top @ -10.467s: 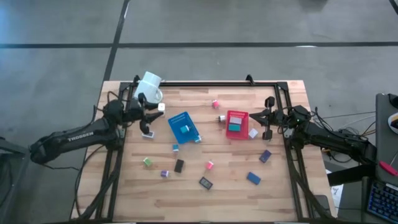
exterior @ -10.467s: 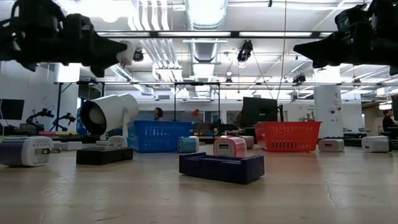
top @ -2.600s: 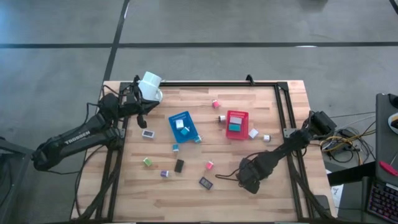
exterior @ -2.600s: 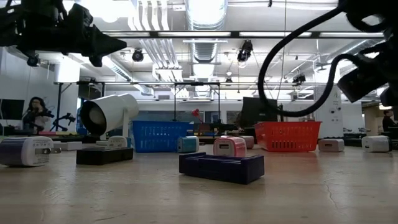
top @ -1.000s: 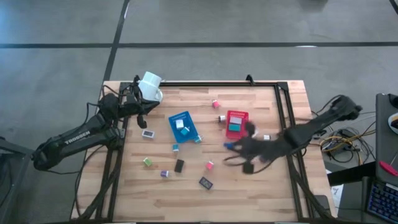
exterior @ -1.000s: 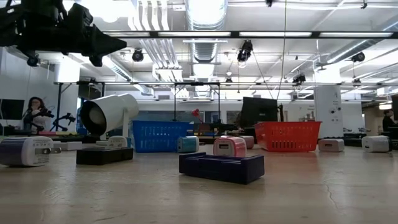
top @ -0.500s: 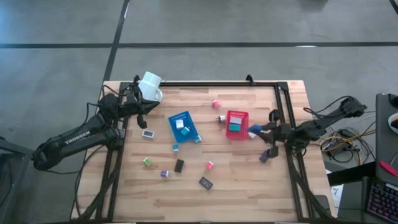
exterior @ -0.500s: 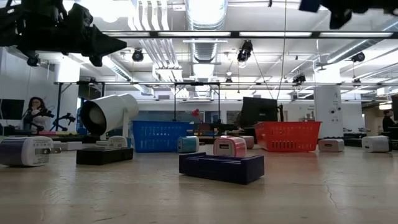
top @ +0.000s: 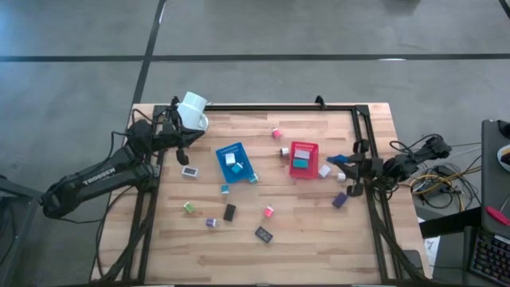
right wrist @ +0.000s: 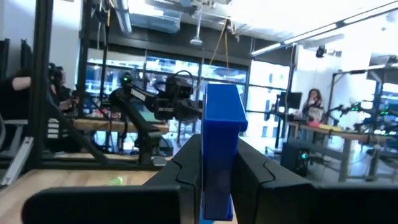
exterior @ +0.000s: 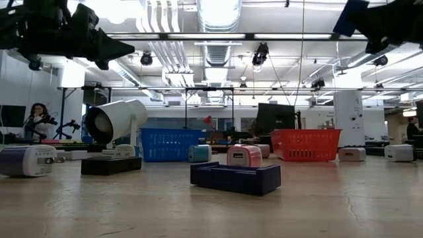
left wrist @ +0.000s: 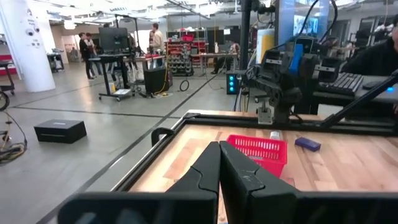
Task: Pick & Place Office items
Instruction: Put the blue digital clock into the red bin
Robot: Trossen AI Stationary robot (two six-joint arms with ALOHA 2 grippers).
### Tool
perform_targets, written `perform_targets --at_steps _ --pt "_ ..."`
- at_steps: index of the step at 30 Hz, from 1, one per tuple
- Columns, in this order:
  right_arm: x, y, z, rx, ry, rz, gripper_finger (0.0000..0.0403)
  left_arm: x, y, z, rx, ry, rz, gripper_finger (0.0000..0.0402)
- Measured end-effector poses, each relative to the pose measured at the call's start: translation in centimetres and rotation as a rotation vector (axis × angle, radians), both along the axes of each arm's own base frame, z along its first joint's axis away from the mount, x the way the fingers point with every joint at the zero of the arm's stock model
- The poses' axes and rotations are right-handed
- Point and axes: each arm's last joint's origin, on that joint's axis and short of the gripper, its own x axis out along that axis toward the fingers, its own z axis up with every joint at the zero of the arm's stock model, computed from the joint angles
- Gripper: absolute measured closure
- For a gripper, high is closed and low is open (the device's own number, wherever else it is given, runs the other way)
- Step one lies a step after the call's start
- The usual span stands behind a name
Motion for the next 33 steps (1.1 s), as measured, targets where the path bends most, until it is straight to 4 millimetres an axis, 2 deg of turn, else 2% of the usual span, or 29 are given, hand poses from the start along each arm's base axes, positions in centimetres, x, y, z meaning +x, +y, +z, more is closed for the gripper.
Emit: perform_targets --at_steps 12,18,22,27,33 --pt "-0.1 -0.5 0.4 -0.096 -0.003 -0.109 0.0357 0.0 0.0 -0.5 0.056 0.063 -0.001 0.0392" --pt "0.5 -0.5 1.8 -0.068 0.043 -0.162 0.0358 0.0 0.1 -0.6 0.064 0.069 0.003 0.0392" --pt "1.8 -0.4 3.0 -0.019 0.132 -0.239 0.0358 0.1 0.1 -0.6 0.061 0.073 0.003 0.0392" --pt "4.4 -0.8 3.6 0.046 0.327 -0.481 0.0358 0.1 0.1 -0.7 0.057 0.077 0.003 0.0392" --pt "8.3 -2.8 4.9 0.150 0.558 -0.532 0.0358 0.2 0.2 -0.8 0.047 0.087 0.003 0.0392"
